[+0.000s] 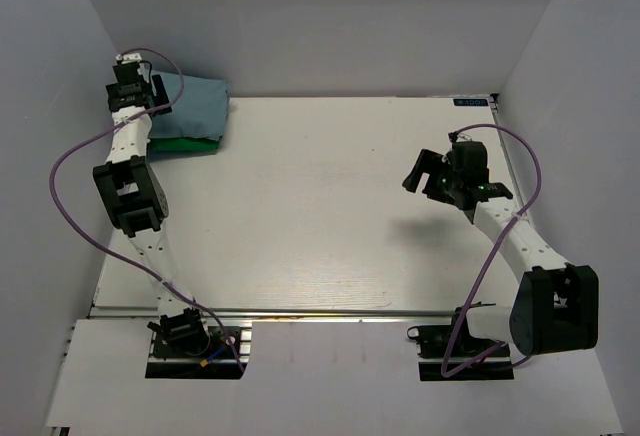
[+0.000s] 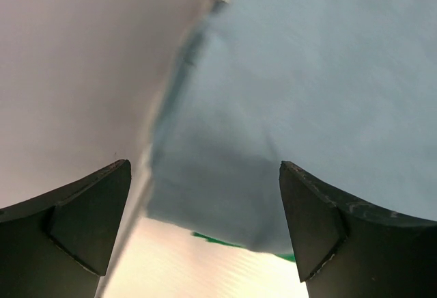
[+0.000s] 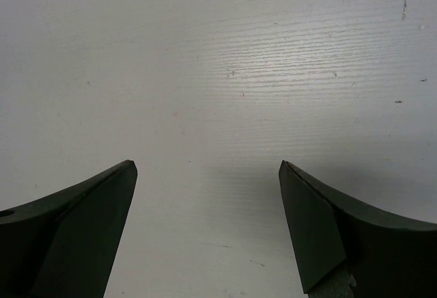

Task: Fold and stack the t-shirts
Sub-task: Put the neatly folded tshirt into the corner of the board with the left arm

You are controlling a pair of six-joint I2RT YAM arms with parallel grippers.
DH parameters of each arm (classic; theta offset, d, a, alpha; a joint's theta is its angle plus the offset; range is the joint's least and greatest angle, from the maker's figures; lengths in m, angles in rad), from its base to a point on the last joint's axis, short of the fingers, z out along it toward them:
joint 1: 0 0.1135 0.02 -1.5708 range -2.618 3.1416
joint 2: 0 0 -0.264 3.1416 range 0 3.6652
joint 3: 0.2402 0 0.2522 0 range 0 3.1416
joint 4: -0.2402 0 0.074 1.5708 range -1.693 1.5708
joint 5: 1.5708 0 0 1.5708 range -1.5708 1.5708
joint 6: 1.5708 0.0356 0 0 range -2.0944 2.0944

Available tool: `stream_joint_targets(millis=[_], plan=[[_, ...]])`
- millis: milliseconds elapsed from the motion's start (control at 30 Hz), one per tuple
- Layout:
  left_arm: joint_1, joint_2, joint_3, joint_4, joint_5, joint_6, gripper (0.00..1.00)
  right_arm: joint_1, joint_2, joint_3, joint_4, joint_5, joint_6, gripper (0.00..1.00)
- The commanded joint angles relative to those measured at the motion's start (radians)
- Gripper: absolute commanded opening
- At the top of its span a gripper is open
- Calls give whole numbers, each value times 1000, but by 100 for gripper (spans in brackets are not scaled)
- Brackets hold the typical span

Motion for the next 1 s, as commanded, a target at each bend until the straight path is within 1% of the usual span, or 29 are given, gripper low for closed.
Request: stream_joint_targets(millis=[0, 67, 200, 233, 267, 333, 367, 400, 500, 533, 567, 633, 733, 867, 967], plan=[[-16, -134, -83, 118, 136, -17, 100, 5, -9, 18, 18, -12, 8, 90], [-25, -145, -108, 161, 159, -17, 100, 5, -6, 14, 28, -12, 7, 90], [-25, -145, -123, 211, 135, -8, 100, 5, 20, 15, 25, -9, 5, 90], [-25, -145, -155, 230, 135, -8, 100, 6, 28, 17, 29, -15, 5, 90], [-25, -145, -172, 274, 164, 3, 100, 6, 37, 18, 31, -16, 4, 90], [-16, -132, -198, 302, 234, 3, 100, 3, 45, 24, 38, -18, 2, 90], [-2, -116, -198, 316, 307, -9, 100, 6, 60, 27, 40, -29, 5, 90], [-2, -87, -198, 326, 331, -21, 100, 5, 63, 30, 43, -32, 1, 90], [-2, -31, -169, 311, 331, -22, 100, 8, 91, 47, 40, -39, -4, 90], [9, 13, -133, 293, 331, -22, 100, 5, 102, 52, 40, -41, -7, 90], [9, 32, -115, 274, 301, -38, 100, 5, 108, 55, 35, -42, -7, 90], [38, 58, -103, 261, 300, -98, 100, 5, 126, 69, 28, -45, -10, 90], [78, 69, -147, 296, 392, -141, 100, 5, 143, 84, 25, -55, -19, 90], [99, 81, -180, 307, 423, -173, 100, 8, 160, 86, 22, -59, -25, 90], [119, 101, -190, 307, 491, -196, 100, 8, 161, 83, 23, -68, -25, 90]])
